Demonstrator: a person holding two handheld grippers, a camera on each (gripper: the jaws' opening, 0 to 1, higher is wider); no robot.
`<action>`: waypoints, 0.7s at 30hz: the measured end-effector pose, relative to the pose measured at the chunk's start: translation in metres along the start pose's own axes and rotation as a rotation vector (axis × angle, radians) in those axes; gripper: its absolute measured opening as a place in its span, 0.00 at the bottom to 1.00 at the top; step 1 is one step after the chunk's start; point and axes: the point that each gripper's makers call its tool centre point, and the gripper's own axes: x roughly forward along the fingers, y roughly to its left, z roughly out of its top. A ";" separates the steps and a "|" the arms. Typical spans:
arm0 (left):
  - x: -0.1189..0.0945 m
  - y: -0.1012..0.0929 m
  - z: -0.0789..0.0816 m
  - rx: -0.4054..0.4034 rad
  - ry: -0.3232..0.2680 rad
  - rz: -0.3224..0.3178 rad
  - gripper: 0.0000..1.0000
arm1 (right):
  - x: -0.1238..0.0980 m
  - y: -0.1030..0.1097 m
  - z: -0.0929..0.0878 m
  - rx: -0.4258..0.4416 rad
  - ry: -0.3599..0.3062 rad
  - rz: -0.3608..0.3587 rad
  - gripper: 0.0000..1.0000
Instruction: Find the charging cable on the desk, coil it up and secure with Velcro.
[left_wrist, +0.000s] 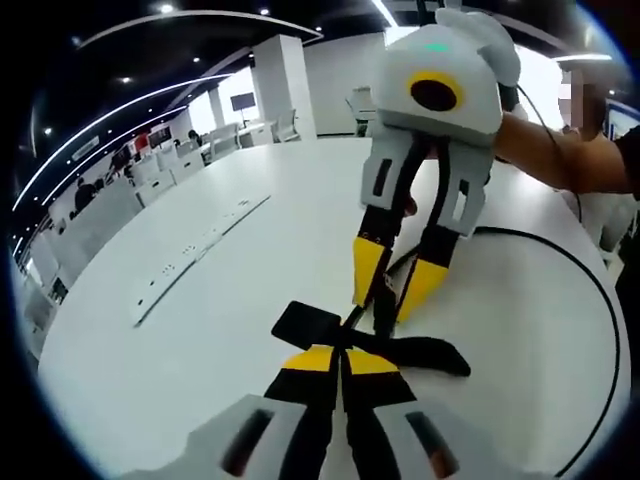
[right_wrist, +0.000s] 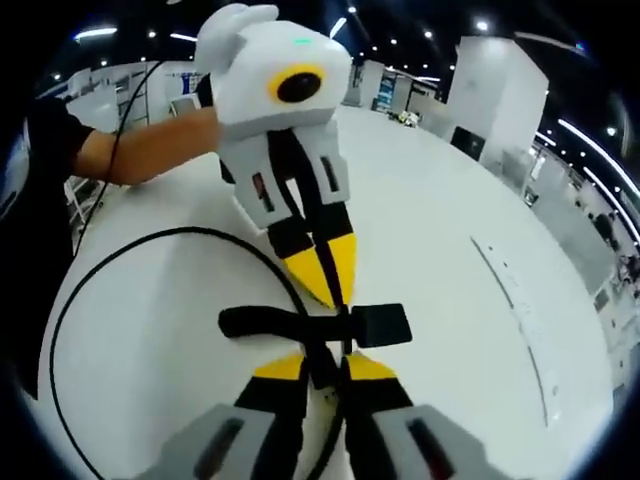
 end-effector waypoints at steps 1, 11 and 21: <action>0.000 -0.001 0.000 0.002 0.002 -0.002 0.03 | -0.001 -0.001 -0.001 0.005 0.001 -0.009 0.15; 0.001 -0.003 -0.001 -0.001 0.013 -0.003 0.03 | -0.005 -0.007 -0.009 0.058 0.019 -0.045 0.15; -0.005 0.006 0.003 -0.015 0.008 0.026 0.15 | -0.003 -0.005 -0.011 0.055 0.022 -0.039 0.15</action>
